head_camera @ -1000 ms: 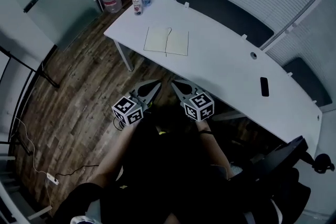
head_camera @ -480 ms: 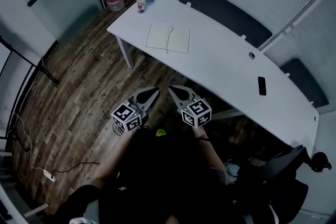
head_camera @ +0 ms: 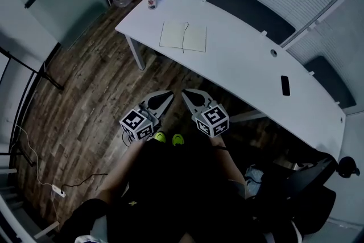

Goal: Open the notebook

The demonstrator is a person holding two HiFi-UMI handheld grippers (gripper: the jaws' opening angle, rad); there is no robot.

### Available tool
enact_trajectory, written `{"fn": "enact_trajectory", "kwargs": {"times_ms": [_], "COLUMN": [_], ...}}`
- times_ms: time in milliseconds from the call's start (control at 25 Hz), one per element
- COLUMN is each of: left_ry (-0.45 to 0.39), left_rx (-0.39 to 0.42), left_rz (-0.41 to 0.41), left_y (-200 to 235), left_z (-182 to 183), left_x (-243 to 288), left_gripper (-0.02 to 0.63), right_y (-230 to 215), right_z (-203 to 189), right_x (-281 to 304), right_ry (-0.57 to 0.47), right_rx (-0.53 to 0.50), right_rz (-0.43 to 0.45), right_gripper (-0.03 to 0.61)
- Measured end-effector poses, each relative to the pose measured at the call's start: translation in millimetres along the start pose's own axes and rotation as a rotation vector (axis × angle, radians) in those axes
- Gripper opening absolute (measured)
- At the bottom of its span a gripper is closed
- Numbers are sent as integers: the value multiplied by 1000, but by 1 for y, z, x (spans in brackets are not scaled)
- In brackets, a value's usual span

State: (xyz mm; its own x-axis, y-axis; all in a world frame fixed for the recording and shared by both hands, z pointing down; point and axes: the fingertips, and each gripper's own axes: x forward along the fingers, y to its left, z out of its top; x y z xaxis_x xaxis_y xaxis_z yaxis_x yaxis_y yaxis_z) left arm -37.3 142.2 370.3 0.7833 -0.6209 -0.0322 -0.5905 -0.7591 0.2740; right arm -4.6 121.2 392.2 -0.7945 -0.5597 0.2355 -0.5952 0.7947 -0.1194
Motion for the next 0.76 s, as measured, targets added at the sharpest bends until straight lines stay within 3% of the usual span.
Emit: {"fn": "enact_trajectory", "kwargs": {"times_ms": [760], "left_ry": [-4], "left_rx": [-19], "left_rz": [-3], "left_y": [18], "left_z": [4], "left_x": [8], "left_gripper": [28], "right_y": [-5], "right_z": [2], "right_x": [14], "right_ry": [6], "right_rx": [5], "right_rz": [-6], "right_gripper": [11]}}
